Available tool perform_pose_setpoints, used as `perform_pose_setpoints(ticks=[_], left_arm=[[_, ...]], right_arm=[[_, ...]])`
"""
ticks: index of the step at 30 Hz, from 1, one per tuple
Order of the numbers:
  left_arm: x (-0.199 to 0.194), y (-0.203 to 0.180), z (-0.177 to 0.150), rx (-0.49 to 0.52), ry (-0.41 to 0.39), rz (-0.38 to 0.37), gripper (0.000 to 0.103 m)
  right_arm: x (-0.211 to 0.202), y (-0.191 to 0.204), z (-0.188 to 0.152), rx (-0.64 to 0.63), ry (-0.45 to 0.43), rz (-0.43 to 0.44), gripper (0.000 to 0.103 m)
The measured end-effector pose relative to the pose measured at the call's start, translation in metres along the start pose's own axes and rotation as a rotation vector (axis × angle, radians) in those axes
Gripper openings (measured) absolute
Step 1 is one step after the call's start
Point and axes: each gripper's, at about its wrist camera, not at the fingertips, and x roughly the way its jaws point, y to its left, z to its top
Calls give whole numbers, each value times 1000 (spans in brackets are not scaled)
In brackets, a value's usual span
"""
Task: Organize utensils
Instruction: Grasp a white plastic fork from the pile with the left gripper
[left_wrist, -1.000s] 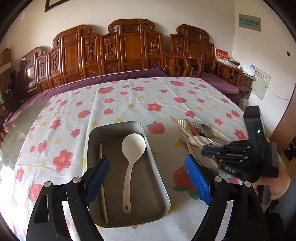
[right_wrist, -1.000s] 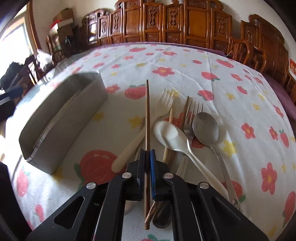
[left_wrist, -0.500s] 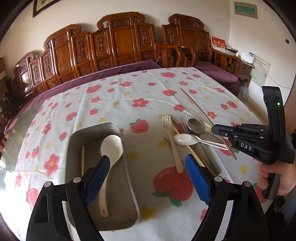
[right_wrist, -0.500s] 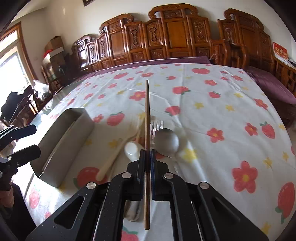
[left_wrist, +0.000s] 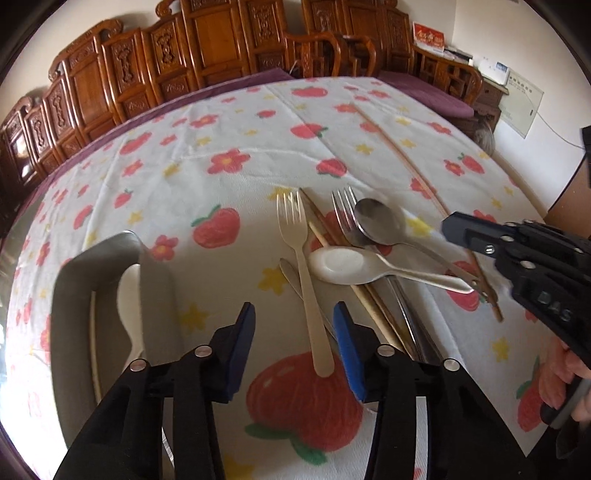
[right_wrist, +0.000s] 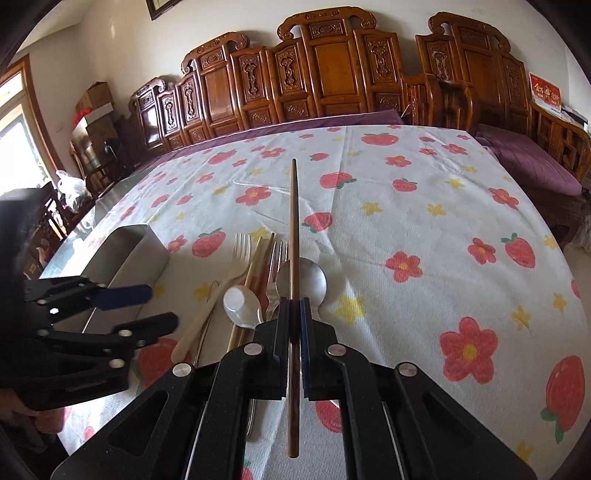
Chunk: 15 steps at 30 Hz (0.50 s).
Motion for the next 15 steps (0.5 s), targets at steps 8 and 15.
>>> perform_pose_setpoints(ticks=[8, 15], left_arm=[[27, -1, 7, -41, 59, -24, 27], [32, 0, 8, -35, 73, -21, 9]], right_arm=[[0, -1, 2, 17, 1, 13, 6], [0, 1, 2, 13, 0, 15, 6]])
